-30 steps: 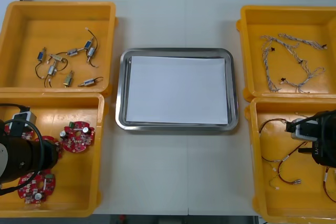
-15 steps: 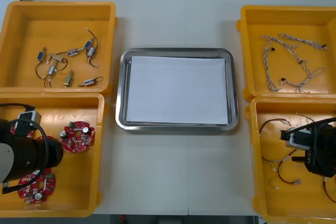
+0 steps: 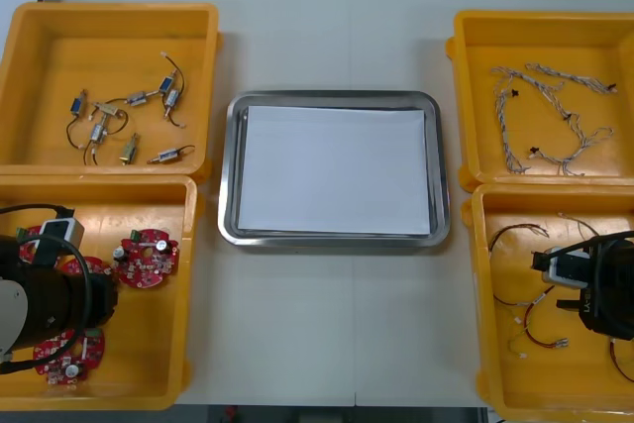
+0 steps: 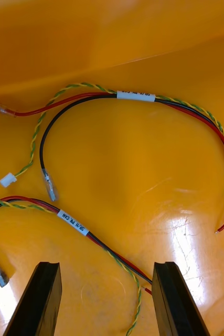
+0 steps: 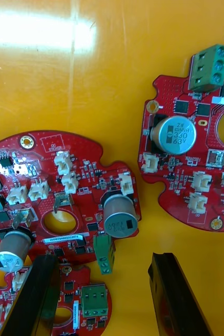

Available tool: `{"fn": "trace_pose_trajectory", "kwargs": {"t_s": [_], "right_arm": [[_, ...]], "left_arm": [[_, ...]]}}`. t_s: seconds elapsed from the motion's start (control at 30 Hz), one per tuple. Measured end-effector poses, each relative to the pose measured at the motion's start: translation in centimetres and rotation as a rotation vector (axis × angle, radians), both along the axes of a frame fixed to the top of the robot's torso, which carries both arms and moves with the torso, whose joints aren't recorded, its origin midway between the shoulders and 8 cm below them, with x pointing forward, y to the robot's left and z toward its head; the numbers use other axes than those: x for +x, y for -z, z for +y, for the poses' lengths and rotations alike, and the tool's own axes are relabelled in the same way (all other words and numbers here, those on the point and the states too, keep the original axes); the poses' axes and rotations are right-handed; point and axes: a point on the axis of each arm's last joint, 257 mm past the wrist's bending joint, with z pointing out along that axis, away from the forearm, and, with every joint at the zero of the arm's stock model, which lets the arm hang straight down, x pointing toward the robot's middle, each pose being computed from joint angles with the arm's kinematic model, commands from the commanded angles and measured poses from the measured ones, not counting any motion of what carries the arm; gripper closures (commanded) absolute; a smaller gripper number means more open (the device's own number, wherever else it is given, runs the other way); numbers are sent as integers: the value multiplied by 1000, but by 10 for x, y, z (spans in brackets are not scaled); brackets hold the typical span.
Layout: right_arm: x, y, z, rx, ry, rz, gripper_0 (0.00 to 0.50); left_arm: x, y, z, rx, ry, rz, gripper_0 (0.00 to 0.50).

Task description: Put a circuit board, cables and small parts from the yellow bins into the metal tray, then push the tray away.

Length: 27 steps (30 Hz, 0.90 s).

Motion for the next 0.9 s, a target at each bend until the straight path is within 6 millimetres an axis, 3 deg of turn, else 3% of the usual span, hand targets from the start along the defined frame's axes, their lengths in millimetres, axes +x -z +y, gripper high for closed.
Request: {"fn": "trace_pose_trajectory", "kwargs": {"t_s": [0.7,0.9], "right_arm": [[6,29,7,48,24,-17,0],[3,35,10,51,20,-4,0]], "left_arm": [[2,8,4,-4,-13,-4,0],[2,9,6,1,-16,-3,22]]}}
